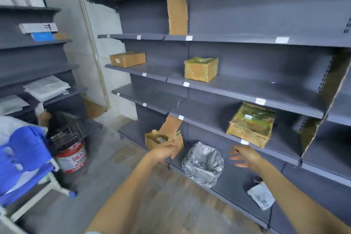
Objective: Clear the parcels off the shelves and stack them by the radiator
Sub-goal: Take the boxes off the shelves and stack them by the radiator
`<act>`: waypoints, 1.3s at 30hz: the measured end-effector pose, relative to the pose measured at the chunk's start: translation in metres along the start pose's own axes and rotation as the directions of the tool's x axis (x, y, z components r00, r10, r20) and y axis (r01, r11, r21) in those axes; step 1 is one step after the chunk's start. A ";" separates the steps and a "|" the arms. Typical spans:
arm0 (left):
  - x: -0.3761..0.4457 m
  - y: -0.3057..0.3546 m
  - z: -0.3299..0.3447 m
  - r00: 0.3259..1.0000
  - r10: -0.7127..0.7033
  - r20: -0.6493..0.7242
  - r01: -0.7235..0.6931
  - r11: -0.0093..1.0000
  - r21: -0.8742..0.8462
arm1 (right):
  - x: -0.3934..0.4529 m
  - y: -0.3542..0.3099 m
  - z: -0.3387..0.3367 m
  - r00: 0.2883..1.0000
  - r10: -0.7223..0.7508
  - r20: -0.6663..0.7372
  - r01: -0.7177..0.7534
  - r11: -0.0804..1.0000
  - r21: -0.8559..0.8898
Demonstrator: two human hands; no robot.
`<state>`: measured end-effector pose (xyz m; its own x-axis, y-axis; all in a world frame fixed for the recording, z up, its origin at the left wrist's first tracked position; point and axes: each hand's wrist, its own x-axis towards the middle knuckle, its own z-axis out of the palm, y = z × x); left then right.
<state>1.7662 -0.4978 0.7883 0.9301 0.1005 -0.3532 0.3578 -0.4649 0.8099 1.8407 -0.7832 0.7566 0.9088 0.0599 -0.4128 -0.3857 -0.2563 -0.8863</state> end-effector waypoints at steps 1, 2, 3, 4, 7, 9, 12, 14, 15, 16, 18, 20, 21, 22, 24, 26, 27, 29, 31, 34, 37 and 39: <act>0.017 0.010 -0.013 1.000 0.010 -0.003 -0.010 1.000 0.019 | 0.019 -0.016 0.003 1.000 0.013 -0.003 -0.013 1.000 0.000; 0.033 0.019 -0.027 1.000 0.023 -0.008 -0.022 0.999 0.042 | 0.038 -0.033 0.006 1.000 0.015 -0.003 -0.015 1.000 -0.006; 0.050 0.025 -0.043 0.999 0.036 -0.015 -0.036 0.997 0.061 | 0.055 -0.051 0.011 1.000 0.007 -0.004 -0.007 1.000 -0.011; 0.066 0.030 -0.058 0.999 0.046 -0.021 -0.044 0.996 0.074 | 0.072 -0.070 0.018 1.000 -0.003 -0.003 0.003 1.000 -0.013; 0.112 0.031 -0.100 0.999 0.027 -0.024 -0.025 0.996 0.091 | 0.112 -0.116 0.043 0.999 -0.051 0.017 0.051 0.998 -0.023; 0.143 0.027 -0.121 1.000 0.025 0.002 -0.026 0.996 0.087 | 0.140 -0.137 0.061 0.995 -0.098 0.015 0.098 0.995 -0.029; 0.198 0.026 -0.147 0.999 0.043 0.019 -0.044 0.997 0.068 | 0.189 -0.164 0.083 0.984 -0.177 -0.030 0.177 0.984 -0.003; 0.242 0.028 -0.158 0.997 0.069 0.036 -0.071 0.996 0.057 | 0.225 -0.181 0.093 0.971 -0.220 -0.088 0.223 0.975 0.017; 0.267 0.029 -0.164 0.996 0.078 0.045 -0.080 0.996 0.048 | 0.243 -0.190 0.098 0.964 -0.235 -0.127 0.240 0.970 0.029; 0.292 0.032 -0.170 0.995 0.080 0.052 -0.081 0.996 0.024 | 0.262 -0.201 0.102 0.955 -0.243 -0.170 0.252 0.967 0.034; 0.342 0.042 -0.183 0.995 0.080 0.060 -0.079 0.997 -0.027 | 0.298 -0.225 0.107 0.930 -0.269 -0.251 0.276 0.961 -0.010; 0.389 0.061 -0.202 0.992 0.105 0.076 -0.105 0.994 0.002 | 0.332 -0.253 0.107 0.897 -0.287 -0.335 0.282 0.957 -0.065; 0.412 0.073 -0.212 0.989 0.121 0.089 -0.124 0.992 0.032 | 0.346 -0.268 0.105 0.882 -0.291 -0.370 0.277 0.957 -0.090; 0.435 0.086 -0.223 0.986 0.129 0.109 -0.136 0.988 0.065 | 0.359 -0.281 0.103 0.869 -0.292 -0.400 0.272 0.956 -0.107; 0.480 0.121 -0.244 0.978 0.164 0.127 -0.179 0.977 0.117 | 0.380 -0.305 0.096 0.838 -0.287 -0.464 0.277 0.956 -0.091; 0.524 0.162 -0.256 0.965 0.240 0.109 -0.251 0.962 0.107 | 0.397 -0.325 0.090 0.807 -0.301 -0.509 0.288 0.952 -0.107; 0.543 0.182 -0.256 0.954 0.281 0.100 -0.290 0.952 0.093 | 0.404 -0.333 0.088 0.793 -0.303 -0.528 0.282 0.952 -0.122; 0.573 0.214 -0.245 0.935 0.334 0.118 -0.343 0.937 0.067 | 0.417 -0.345 0.085 0.780 -0.279 -0.560 0.261 0.959 -0.115; 0.593 0.236 -0.228 0.928 0.322 0.185 -0.334 0.942 0.036 | 0.426 -0.354 0.084 0.765 -0.260 -0.590 0.248 0.963 -0.103; 0.615 0.255 -0.211 0.918 0.322 0.230 -0.324 0.946 -0.030 | 0.439 -0.367 0.084 0.789 -0.227 -0.571 0.243 0.969 -0.049; 0.630 0.267 -0.198 0.937 0.302 0.175 -0.287 0.952 -0.110 | 0.440 -0.376 0.087 0.791 -0.214 -0.573 0.252 0.968 -0.014; 0.631 0.275 -0.187 0.960 0.239 0.144 -0.213 0.961 -0.174 | 0.438 -0.374 0.087 0.769 -0.219 -0.600 0.264 0.964 -0.012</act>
<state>2.4667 -0.3978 0.8752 0.9669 -0.1410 -0.2128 0.1598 -0.3157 0.9353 2.3690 -0.5772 0.8893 0.8789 -0.4771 0.0022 -0.1297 -0.2433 -0.9612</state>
